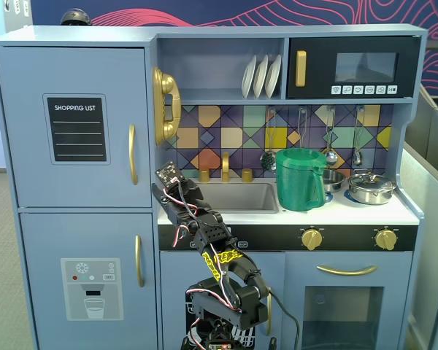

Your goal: Open the left cabinet door

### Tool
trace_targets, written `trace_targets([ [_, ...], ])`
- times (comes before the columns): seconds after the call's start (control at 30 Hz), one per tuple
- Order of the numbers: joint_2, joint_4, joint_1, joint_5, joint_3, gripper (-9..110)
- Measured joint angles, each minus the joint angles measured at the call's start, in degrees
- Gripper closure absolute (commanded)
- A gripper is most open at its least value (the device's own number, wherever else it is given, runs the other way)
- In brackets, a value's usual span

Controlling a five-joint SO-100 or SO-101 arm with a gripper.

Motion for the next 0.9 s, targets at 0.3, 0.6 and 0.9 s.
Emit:
trace_targets([
  [0.3, -8.53, 4.31, -5.01, 10.63, -8.7, 98],
  [0.6, -16.79, -0.18, -5.1, 11.51, -14.24, 92],
  [0.9, -27.51, -5.36, -6.06, 10.2, -19.34, 89],
])
